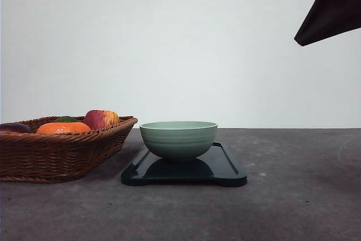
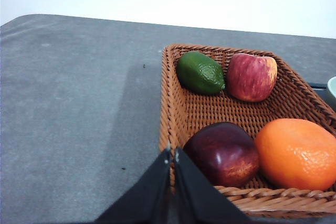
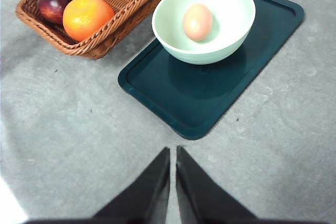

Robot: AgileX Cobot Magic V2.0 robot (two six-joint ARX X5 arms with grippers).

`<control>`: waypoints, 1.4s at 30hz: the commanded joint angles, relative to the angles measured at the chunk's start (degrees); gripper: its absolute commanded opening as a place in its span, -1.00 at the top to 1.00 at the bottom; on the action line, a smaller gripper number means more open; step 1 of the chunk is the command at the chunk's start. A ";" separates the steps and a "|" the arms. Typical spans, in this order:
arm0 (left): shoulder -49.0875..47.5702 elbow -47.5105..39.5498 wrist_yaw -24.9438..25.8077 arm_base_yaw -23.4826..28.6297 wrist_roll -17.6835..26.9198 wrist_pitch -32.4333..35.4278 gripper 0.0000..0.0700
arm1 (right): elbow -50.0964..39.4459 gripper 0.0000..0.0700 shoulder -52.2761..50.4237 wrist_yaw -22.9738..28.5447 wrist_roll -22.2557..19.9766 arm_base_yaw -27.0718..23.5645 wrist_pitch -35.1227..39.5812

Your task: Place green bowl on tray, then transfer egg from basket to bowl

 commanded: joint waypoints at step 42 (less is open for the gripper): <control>-0.07 -1.07 0.09 0.02 0.82 -0.28 1.00 | -39.55 0.96 -47.18 13.39 -6.41 -23.80 24.87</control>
